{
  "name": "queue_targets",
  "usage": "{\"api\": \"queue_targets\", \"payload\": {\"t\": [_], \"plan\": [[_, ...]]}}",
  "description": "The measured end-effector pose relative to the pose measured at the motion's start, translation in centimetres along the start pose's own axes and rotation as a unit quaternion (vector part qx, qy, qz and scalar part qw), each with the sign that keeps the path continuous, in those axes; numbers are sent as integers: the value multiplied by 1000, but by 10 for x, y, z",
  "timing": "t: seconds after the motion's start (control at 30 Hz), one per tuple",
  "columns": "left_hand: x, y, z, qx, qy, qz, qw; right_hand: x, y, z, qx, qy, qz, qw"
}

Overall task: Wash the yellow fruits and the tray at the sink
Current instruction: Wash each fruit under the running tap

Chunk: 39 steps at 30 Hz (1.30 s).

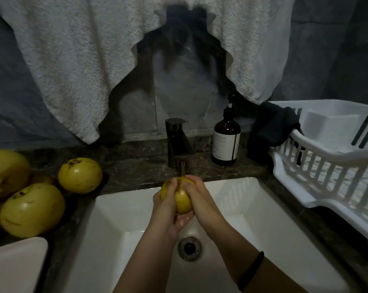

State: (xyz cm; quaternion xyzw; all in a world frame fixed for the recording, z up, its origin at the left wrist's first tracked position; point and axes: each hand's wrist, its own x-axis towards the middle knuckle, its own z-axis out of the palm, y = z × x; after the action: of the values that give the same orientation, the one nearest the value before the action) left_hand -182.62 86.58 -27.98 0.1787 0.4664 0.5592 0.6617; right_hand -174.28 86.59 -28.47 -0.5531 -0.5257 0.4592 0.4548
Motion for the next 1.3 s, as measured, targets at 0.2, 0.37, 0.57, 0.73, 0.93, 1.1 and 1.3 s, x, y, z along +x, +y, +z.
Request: {"api": "queue_targets", "payload": {"t": [0.2, 0.37, 0.57, 0.73, 0.93, 1.1, 1.3], "plan": [[0, 0, 0, 17, -4, 3, 1000, 1, 6, 1, -105, 47, 12, 993], [-3, 1, 0, 27, -12, 1, 1000, 0, 5, -3, -101, 56, 29, 993], [-6, 5, 4, 16, -31, -50, 998, 4, 5, 0, -67, 45, 42, 996], [-3, 3, 5, 7, -16, -42, 999, 5, 8, 2, -85, 33, 16, 996], [-12, 8, 9, -14, -5, -16, 1000, 8, 8, 5, -55, 31, 32, 998], [-14, 9, 8, -10, 0, -28, 1000, 11, 6, 1, -29, 33, 60, 997], [-12, 8, 7, -6, 8, -32, 999, 8, 9, 3, -61, 18, 53, 997]]}}
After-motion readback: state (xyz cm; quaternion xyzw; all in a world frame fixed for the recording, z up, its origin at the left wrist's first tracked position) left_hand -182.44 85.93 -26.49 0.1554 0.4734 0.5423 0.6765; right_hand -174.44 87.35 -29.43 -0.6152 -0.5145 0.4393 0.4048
